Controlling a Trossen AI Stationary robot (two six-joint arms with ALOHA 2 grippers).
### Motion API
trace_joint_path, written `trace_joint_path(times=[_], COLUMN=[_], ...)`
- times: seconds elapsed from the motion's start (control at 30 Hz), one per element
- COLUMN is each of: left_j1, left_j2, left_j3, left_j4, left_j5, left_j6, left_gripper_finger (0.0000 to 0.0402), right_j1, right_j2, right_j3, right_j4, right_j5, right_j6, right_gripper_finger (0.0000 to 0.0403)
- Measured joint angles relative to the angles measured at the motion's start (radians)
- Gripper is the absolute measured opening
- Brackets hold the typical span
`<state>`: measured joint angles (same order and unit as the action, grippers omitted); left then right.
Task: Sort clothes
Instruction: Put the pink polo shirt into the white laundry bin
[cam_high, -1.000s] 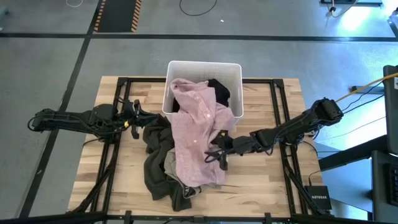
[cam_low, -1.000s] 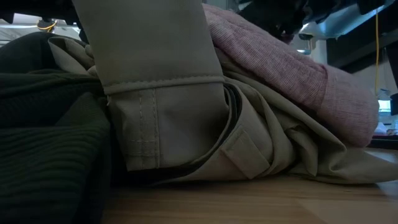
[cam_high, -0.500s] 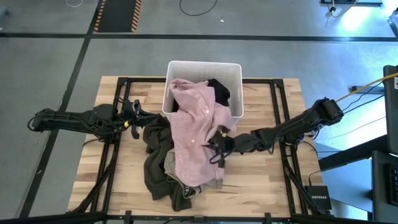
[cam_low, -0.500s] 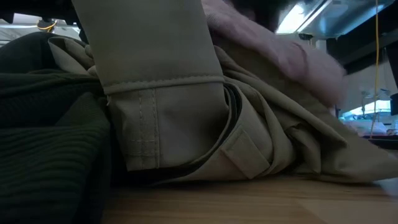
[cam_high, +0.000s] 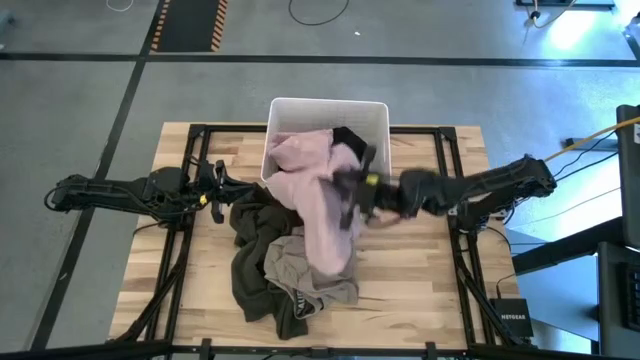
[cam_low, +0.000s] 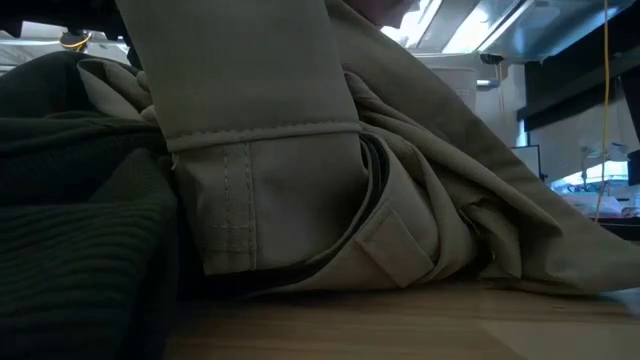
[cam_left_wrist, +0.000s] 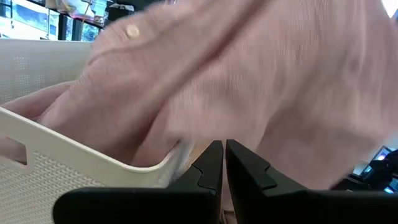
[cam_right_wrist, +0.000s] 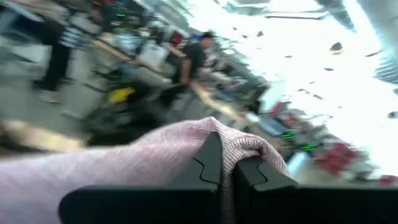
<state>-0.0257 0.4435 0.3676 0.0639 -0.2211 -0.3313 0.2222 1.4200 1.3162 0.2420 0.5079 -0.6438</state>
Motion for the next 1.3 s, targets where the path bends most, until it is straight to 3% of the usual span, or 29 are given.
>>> trace_joint_path(times=[0.27,0.47,0.63,0.8,0.93,1.3], left_j1=[0.000,0.000,0.000,0.000,0.000,0.000], left_j2=[0.000,0.000,0.000,0.000,0.000,0.000], left_j3=[0.000,0.000,0.000,0.000,0.000,0.000], left_j4=[0.000,0.000,0.000,0.000,0.000,0.000], left_j5=[0.000,0.000,0.000,0.000,0.000,0.000], left_j6=[-0.001,0.006,0.016,0.014,0.013,0.005], left_gripper_finger=[0.0015,0.0015,0.0015,0.0015,0.0015,0.0015], right_j1=[-0.235,-0.397,-0.491,-0.545,-0.558,-0.557], right_j2=[0.000,-0.002,0.015,0.062,0.102,0.206], right_j3=[0.215,0.287,0.286,0.285,0.285,0.285], right_j4=[-0.038,-0.039,-0.309,-0.647,-0.821,-0.957], right_j5=[-0.015,-0.008,0.019,0.021,-0.076,-0.273], right_j6=[-0.120,-0.062,0.081,0.267,0.383,0.628], right_gripper_finger=[0.0019,0.0009,0.0016,0.0012,0.0015,0.0030])
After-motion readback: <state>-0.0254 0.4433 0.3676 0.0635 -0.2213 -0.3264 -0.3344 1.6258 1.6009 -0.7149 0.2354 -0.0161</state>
